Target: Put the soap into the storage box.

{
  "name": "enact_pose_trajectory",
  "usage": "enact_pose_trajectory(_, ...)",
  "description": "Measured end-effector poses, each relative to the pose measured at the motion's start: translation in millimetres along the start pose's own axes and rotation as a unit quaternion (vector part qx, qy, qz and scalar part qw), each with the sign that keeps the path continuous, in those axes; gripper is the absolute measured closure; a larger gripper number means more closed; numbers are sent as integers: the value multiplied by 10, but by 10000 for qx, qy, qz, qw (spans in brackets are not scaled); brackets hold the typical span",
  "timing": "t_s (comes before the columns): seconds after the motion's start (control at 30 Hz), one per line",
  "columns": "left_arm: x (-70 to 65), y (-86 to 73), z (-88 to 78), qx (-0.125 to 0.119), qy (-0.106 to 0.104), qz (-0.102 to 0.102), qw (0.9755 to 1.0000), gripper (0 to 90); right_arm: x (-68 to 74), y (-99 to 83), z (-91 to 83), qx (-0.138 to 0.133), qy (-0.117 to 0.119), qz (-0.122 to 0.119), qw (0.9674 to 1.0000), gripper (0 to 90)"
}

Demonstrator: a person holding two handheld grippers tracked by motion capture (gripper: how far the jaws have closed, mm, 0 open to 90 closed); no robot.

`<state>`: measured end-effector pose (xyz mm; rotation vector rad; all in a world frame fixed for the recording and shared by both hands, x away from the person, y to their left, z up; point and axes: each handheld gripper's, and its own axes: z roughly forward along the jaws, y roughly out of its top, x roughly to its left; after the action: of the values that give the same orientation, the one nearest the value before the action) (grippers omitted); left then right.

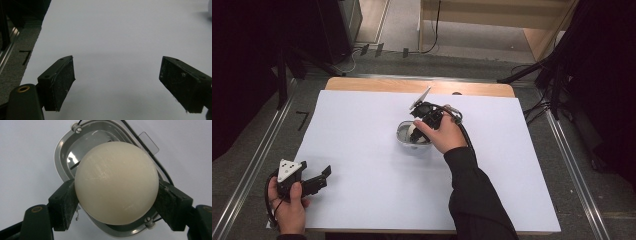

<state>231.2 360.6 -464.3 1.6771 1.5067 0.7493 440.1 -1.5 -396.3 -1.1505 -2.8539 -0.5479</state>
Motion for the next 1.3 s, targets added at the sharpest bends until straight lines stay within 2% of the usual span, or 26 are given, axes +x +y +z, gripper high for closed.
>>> enact_pose_trajectory(0.3, 6, 0, 1, -7, -11, -19, 10000, 141, -14, -14, 16, 26, 23, 1, 10000, 251)
enact_pose_trajectory(0.4, 6, -1, 1, -13, -16, -20, 10000, 140, -34, -25, -42, -190, 40, 34, 9998, 268)
enact_pose_trajectory(0.7, 5, -1, 1, -15, -16, -15, 10000, 141, -36, -78, -152, -272, 36, 92, 9996, 283)
enact_pose_trajectory(1.0, 4, 0, 2, -10, -11, -12, 10000, 140, -79, -209, -235, -382, 32, 118, 9992, 265)
enact_pose_trajectory(1.3, 2, 0, 3, -9, -3, -12, 10000, 140, -175, -457, -329, -464, -44, 226, 9987, 227)
